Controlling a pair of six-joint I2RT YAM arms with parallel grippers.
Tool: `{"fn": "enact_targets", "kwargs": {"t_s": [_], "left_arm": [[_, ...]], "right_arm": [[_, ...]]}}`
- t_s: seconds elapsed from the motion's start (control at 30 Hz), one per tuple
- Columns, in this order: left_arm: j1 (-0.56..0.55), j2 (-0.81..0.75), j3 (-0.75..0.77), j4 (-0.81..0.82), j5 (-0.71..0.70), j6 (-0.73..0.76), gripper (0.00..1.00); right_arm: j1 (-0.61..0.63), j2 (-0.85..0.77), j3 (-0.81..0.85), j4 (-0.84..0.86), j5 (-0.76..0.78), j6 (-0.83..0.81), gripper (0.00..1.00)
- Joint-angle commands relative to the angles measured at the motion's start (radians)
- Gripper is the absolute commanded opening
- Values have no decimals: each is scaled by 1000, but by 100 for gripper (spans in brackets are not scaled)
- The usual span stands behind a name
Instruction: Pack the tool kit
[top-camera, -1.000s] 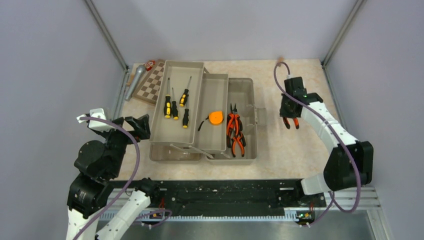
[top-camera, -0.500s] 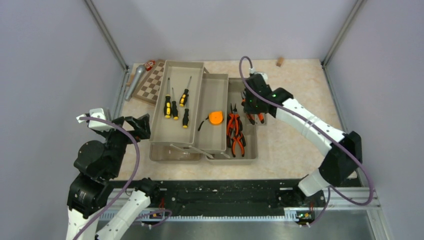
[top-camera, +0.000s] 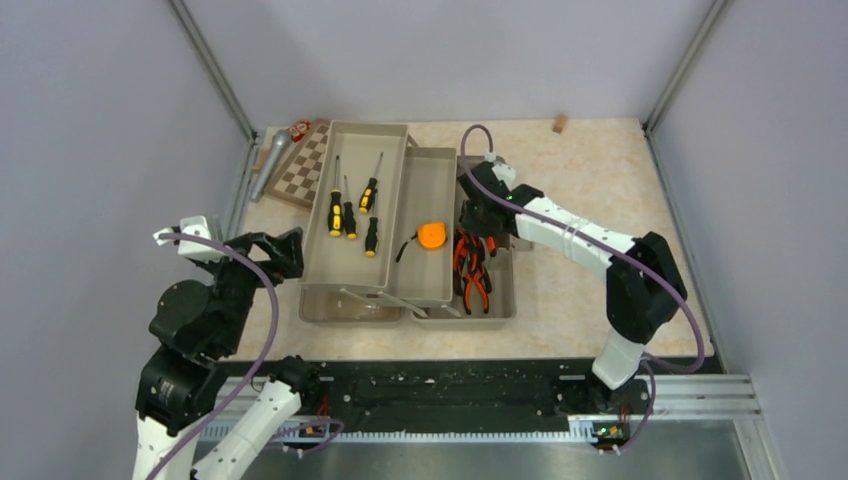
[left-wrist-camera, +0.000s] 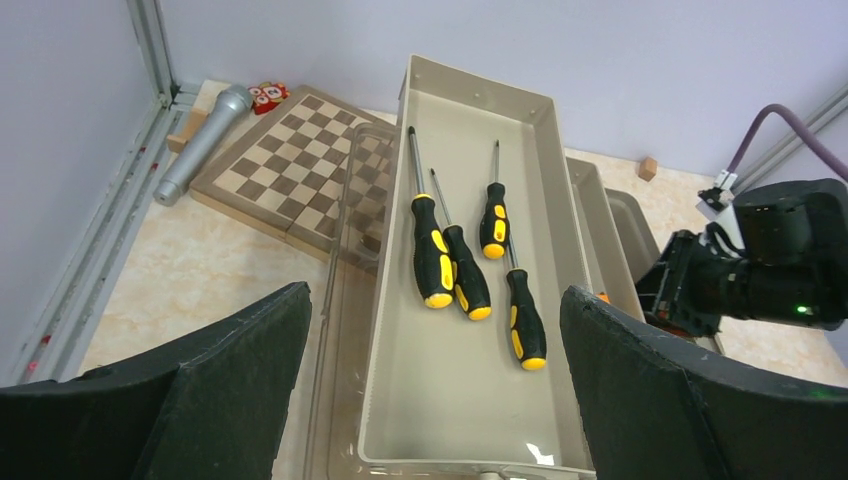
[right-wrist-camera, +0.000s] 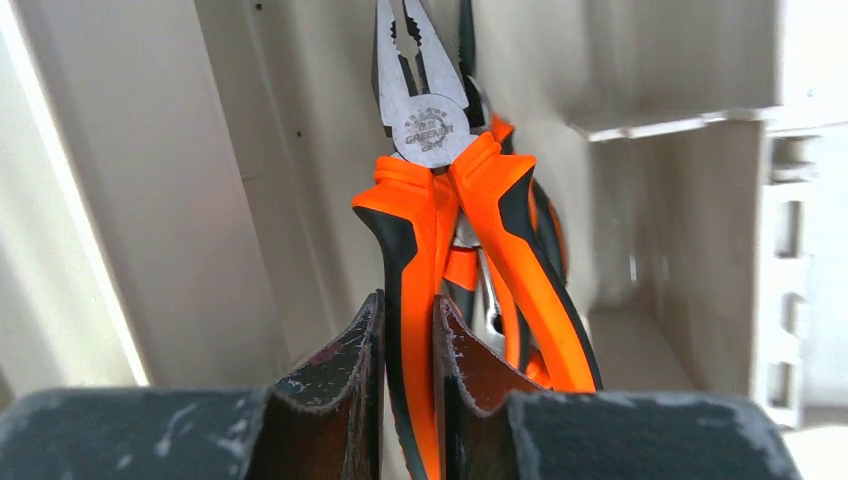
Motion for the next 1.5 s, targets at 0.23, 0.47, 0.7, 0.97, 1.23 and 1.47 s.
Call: {"fn": "enact_targets", "kwargs": {"t_s": [0.23, 0.47, 0.7, 0.97, 1.23, 1.47], "left_arm": [[3, 60, -18, 58, 33, -63, 99], [2, 158, 11, 86, 35, -67, 99], [2, 207, 26, 106, 38, -111, 99], [2, 248, 46, 27, -11, -179, 99], [3, 432, 131, -143, 3, -261, 99], [38, 465, 178, -133, -73, -249, 99]], "right_arm": [[43, 7, 48, 174, 15, 19, 29], [46, -119, -13, 182, -3, -38, 42], [45, -277, -87, 189, 11, -99, 53], [-98, -469, -218, 141, -39, -156, 62], [-284, -600, -329, 133, -173, -278, 65], [-399, -604, -382, 156, -336, -319, 66]]}}
